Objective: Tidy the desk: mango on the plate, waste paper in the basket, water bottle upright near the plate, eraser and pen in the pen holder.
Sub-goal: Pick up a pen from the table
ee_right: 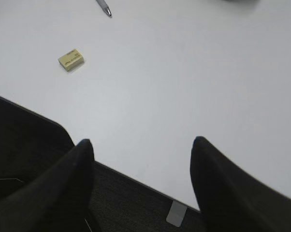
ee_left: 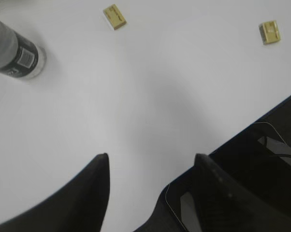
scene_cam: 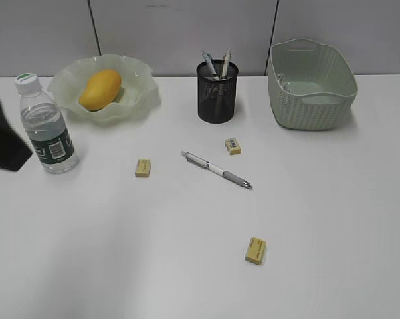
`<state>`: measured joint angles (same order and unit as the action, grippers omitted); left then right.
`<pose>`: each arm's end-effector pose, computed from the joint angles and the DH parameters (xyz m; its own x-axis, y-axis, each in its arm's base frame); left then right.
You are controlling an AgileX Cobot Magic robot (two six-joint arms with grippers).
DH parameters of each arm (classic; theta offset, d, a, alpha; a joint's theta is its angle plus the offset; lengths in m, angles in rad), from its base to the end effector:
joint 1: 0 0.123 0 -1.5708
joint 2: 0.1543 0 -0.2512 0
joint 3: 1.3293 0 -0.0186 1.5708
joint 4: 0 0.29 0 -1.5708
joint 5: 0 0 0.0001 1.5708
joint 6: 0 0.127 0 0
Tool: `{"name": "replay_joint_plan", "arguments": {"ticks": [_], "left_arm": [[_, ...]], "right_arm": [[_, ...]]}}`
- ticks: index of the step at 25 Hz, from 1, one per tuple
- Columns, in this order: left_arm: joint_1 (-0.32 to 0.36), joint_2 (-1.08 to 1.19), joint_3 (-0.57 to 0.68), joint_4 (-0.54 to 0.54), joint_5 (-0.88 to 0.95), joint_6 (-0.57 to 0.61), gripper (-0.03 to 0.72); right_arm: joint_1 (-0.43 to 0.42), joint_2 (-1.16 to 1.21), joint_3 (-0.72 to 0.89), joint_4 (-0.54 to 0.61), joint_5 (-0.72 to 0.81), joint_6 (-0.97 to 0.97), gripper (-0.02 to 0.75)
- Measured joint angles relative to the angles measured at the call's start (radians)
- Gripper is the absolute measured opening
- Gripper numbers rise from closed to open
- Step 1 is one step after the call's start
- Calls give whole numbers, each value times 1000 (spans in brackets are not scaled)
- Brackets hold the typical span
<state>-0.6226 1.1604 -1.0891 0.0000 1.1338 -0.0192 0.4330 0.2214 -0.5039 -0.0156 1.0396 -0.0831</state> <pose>0.2287 -0.1642 0.2750 -0.7415 0.5087 -0.4375 0.5690 0.8223 -0.0084 0.1183 0.0528 0.2584 -0.5240 -0.3423 -0.7799 -0.4595 0.8846 -0.0796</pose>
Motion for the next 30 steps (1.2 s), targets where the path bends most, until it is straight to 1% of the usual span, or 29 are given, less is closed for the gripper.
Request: {"name": "replay_joint_plan", "arguments": {"ticks": [5, 8, 11, 15, 19, 22, 30], "left_arm": [[0, -242, 258, 0, -67, -6, 426], [0, -444, 371, 0, -80, -12, 452], [0, -610, 448, 14, -82, -15, 463], [0, -816, 501, 29, -83, -15, 465], [0, -956, 551, 64, -79, -15, 465], [0, -1001, 560, 74, -67, -15, 465], [0, -1003, 562, 76, -67, -15, 465]], "right_arm": [[0, 0, 0, 0, 0, 0, 498], [0, 0, 0, 0, 0, 0, 498], [0, 0, 0, 1, -1, 0, 498], [0, 0, 0, 1, -1, 0, 498], [0, 0, 0, 1, 0, 0, 498], [0, 0, 0, 1, -1, 0, 498], [0, 0, 0, 1, 0, 0, 498]]}}
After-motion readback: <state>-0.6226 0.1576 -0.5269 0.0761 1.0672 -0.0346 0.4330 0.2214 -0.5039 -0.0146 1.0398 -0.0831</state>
